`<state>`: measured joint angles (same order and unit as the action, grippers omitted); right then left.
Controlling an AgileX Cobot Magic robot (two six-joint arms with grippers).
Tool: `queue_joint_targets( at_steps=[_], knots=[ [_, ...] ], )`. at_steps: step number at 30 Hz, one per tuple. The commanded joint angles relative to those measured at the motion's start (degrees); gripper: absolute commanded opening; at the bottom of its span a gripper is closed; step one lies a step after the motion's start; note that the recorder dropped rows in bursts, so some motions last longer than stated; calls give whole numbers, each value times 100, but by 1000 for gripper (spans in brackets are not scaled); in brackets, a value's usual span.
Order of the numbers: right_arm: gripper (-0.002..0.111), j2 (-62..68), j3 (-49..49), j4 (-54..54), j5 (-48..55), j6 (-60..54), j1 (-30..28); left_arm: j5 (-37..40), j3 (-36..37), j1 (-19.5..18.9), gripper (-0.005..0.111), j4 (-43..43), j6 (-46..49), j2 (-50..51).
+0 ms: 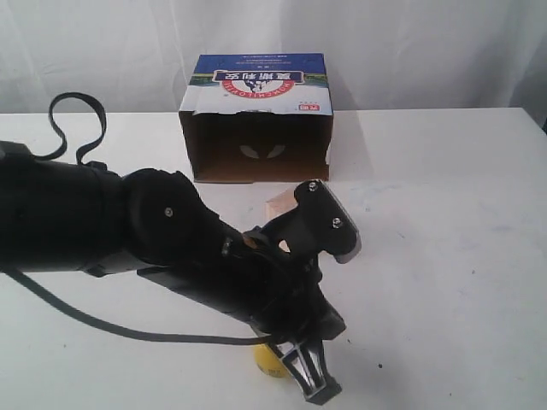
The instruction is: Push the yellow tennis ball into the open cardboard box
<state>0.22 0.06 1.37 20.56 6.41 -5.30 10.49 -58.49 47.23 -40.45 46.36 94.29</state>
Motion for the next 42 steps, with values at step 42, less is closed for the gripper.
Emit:
queue_joint_targets(
  at_steps=[42],
  knots=[
    [0, -22, -6, 7, -50, -12, 18, -4405, 2516, 17, 0, 7090, -7566, 14]
  ],
)
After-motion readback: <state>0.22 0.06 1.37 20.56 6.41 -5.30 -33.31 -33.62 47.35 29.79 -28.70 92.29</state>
